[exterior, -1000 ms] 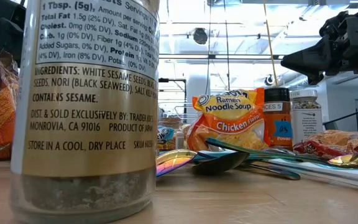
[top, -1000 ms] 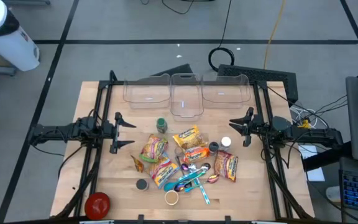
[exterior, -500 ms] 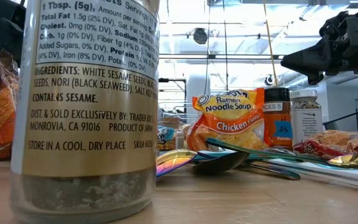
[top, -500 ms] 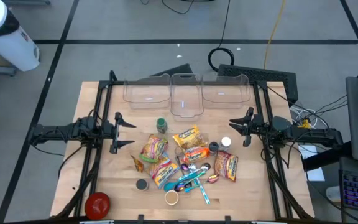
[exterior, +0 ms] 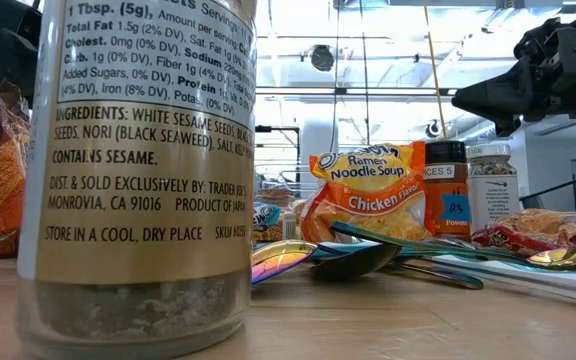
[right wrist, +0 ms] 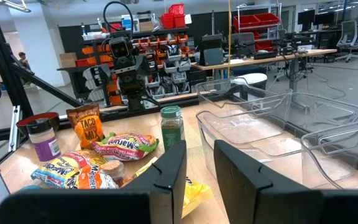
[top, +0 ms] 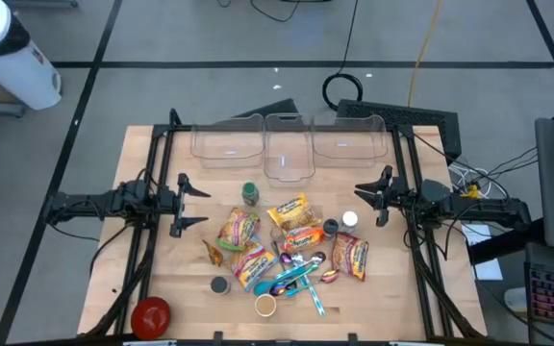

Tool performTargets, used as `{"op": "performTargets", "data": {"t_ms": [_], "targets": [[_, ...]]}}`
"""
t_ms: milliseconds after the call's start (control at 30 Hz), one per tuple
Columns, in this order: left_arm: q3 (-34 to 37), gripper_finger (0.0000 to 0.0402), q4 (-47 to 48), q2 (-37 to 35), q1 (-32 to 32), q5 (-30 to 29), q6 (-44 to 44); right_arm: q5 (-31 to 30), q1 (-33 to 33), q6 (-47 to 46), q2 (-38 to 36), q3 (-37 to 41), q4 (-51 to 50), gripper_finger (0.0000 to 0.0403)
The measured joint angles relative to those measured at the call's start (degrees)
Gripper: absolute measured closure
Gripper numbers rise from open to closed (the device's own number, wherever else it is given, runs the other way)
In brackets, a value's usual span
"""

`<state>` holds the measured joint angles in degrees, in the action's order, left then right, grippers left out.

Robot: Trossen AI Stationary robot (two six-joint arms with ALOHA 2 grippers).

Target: Pick & Place Food Item

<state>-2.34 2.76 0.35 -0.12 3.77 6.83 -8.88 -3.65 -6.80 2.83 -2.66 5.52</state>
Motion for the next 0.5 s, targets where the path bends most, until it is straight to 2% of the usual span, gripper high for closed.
{"op": "performTargets", "data": {"t_ms": [333,500], "targets": [[0.0,0.0078,0.0,0.0,0.0,0.0,0.0,0.1,0.0,-1.0,0.0,0.0,1.3,0.033],[0.0,0.0078,0.0,0.0,0.0,0.0,0.0,0.1,0.0,-17.5,0.0,0.0,5.8,0.033]]}}
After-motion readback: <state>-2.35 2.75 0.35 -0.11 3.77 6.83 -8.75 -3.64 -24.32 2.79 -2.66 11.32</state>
